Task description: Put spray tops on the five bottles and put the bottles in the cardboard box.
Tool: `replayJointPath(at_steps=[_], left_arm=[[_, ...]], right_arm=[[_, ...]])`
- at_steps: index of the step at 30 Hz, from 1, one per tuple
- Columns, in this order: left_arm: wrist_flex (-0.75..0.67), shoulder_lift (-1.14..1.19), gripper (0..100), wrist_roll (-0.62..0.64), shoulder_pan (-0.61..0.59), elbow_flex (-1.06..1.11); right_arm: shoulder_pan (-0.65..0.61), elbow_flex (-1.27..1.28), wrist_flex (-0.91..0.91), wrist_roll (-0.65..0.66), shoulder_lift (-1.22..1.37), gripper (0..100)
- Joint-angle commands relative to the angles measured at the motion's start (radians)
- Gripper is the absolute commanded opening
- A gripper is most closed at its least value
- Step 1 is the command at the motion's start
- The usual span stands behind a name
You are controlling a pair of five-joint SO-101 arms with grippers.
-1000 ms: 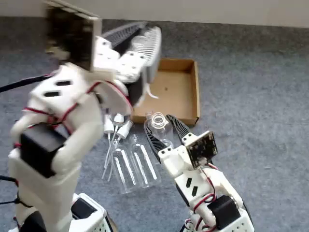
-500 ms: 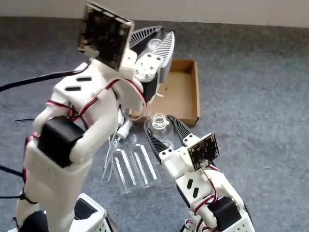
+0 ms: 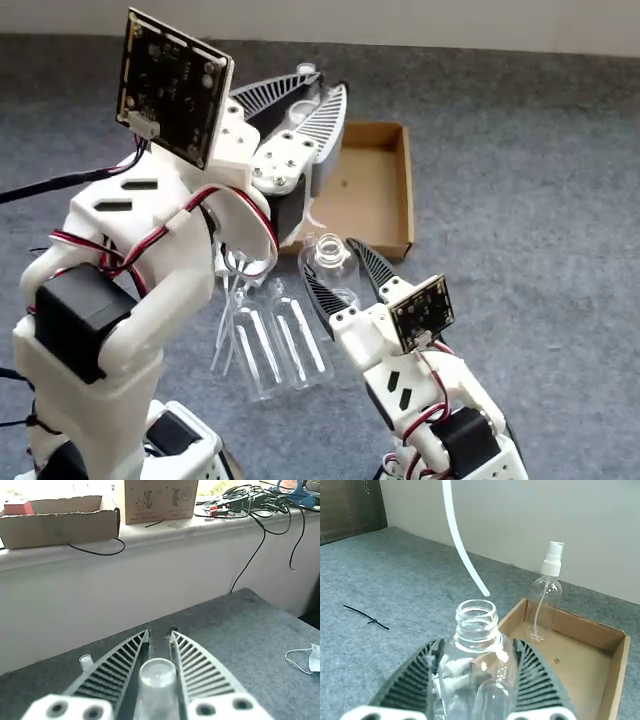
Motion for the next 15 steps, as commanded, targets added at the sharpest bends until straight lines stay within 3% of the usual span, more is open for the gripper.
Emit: replayJointPath(at_steps=[1, 12, 15], left_arm=[[0.018, -0.025, 1, 0.015, 0.068, -0.042], [0.060, -0.025, 1, 0.014, 0.108, -0.065], [0.051, -0.025, 1, -0.035, 0.107, -0.071]], right_arm=[[-0.004, -0.008, 0.005, -0.002, -0.004, 0.4], [-0.004, -0.007, 0.007, -0.002, -0.004, 0.4], [-0.002, -0.007, 0.007, -0.002, -0.004, 0.4]])
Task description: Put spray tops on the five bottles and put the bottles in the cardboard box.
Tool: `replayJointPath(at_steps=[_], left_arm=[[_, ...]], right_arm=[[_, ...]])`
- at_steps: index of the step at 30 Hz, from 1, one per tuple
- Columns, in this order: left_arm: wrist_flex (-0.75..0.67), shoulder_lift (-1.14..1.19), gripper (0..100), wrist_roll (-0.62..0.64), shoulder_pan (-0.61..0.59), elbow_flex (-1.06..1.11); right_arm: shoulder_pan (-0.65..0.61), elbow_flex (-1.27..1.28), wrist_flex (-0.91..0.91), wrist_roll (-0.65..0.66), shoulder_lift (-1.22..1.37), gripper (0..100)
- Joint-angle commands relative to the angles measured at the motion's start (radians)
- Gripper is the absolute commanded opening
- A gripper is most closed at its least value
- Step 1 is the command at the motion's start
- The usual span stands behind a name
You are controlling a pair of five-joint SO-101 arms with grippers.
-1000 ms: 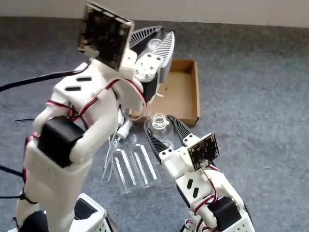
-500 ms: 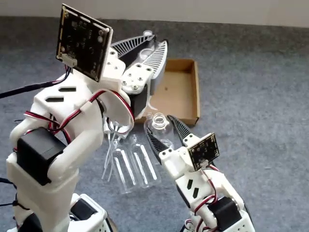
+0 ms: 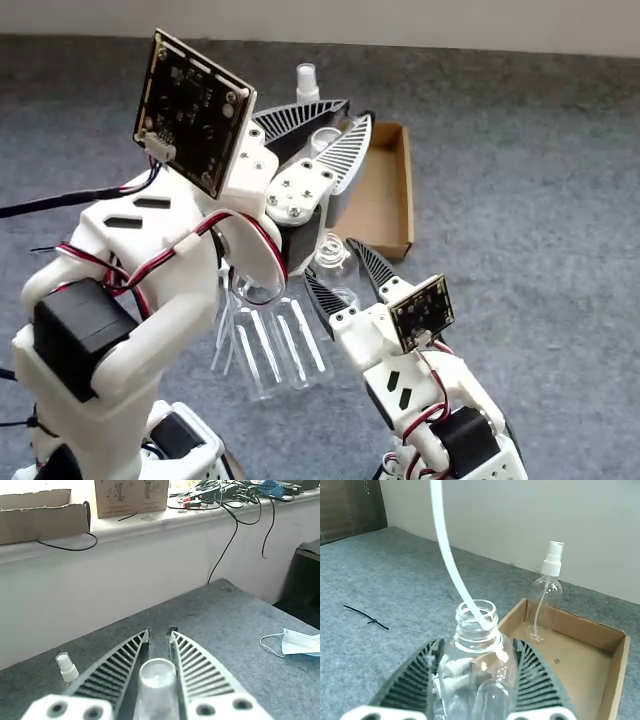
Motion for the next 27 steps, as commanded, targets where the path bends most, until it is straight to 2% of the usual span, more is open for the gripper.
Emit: replayJointPath(at_steps=[1, 11, 19, 27], left_arm=[[-0.005, -0.021, 1, -0.052, 0.013, -0.054], [0.005, -0.013, 1, -0.051, -0.030, -0.119], [0.014, -0.013, 1, -0.049, -0.021, -0.044], [-0.003, -0.015, 1, -0.049, -0.022, 0.139]], right_arm=[[-0.002, -0.007, 0.007, -0.002, -0.004, 0.4], [-0.002, -0.007, 0.008, -0.002, -0.004, 0.4], [-0.002, -0.007, 0.008, -0.002, -0.005, 0.4], [-0.002, -0.007, 0.008, -0.002, -0.010, 0.4]])
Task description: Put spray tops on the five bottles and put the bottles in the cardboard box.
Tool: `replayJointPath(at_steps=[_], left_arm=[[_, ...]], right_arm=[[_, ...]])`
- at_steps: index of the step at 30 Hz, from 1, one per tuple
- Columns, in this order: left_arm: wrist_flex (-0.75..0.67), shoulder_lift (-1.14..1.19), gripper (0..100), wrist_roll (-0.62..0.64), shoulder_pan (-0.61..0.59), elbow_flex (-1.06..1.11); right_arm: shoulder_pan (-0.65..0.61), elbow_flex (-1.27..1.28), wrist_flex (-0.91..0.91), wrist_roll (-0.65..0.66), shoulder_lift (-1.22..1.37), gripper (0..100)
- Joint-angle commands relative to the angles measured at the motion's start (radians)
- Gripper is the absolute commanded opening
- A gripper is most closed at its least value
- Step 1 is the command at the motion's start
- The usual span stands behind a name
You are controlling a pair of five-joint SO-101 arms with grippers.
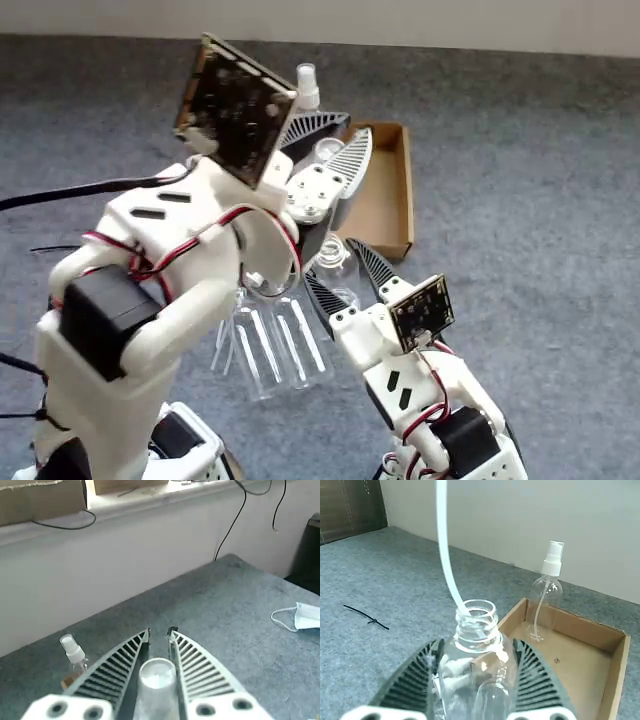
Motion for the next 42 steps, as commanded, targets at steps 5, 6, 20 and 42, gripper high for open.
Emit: replayJointPath(at_steps=[5, 6, 20, 42], left_arm=[[-0.110, -0.013, 1, -0.009, -0.008, 0.150], [-0.114, -0.015, 1, -0.009, -0.008, 0.173], [-0.075, -0.045, 1, -0.012, -0.018, 0.429], [-0.063, -0.289, 16, -0.112, -0.160, 0.493]], right_arm=[[-0.002, -0.007, 0.008, -0.002, -0.010, 0.4], [-0.002, -0.007, 0.008, -0.002, -0.010, 0.4], [-0.002, -0.008, 0.008, -0.003, -0.012, 0.4], [-0.004, -0.007, 0.008, -0.005, -0.012, 0.4]])
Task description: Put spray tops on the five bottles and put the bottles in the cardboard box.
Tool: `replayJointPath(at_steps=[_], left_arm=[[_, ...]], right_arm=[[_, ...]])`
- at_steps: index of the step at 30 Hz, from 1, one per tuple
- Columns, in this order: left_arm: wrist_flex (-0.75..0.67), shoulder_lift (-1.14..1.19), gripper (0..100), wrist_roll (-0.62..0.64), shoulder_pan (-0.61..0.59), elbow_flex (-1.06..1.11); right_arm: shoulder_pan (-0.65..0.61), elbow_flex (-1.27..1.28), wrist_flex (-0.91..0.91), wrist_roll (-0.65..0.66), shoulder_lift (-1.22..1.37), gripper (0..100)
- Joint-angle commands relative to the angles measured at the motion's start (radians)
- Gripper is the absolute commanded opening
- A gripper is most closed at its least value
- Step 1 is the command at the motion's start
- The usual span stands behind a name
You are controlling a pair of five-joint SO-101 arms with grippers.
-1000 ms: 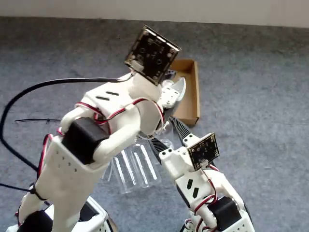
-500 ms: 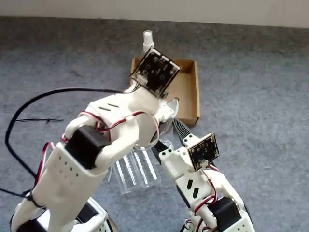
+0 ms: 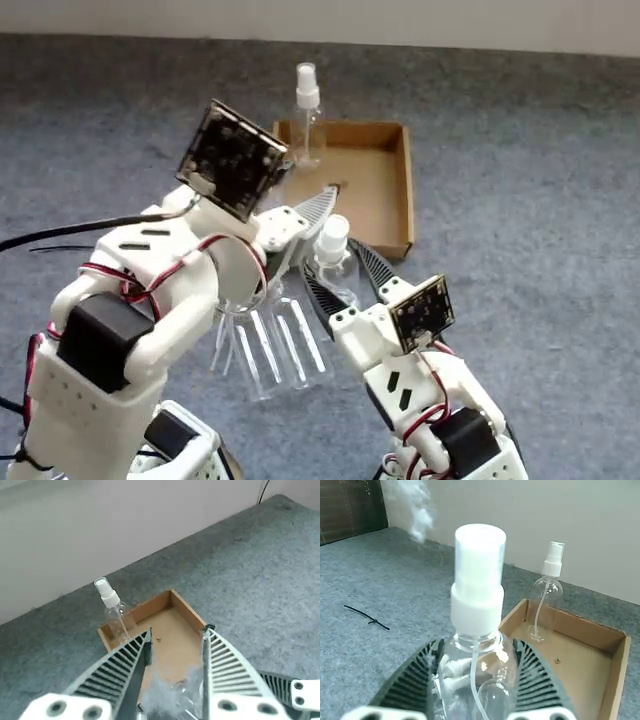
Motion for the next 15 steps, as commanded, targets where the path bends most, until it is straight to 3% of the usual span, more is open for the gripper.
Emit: replayJointPath(at_steps=[1, 15], left_arm=[[0.003, -0.015, 16, -0.006, -0.021, 0.013], [0.005, -0.025, 16, -0.006, -0.018, 0.036]], right_arm=[[-0.002, -0.007, 0.008, -0.005, -0.010, 0.4], [-0.002, -0.007, 0.008, -0.005, -0.010, 0.4]])
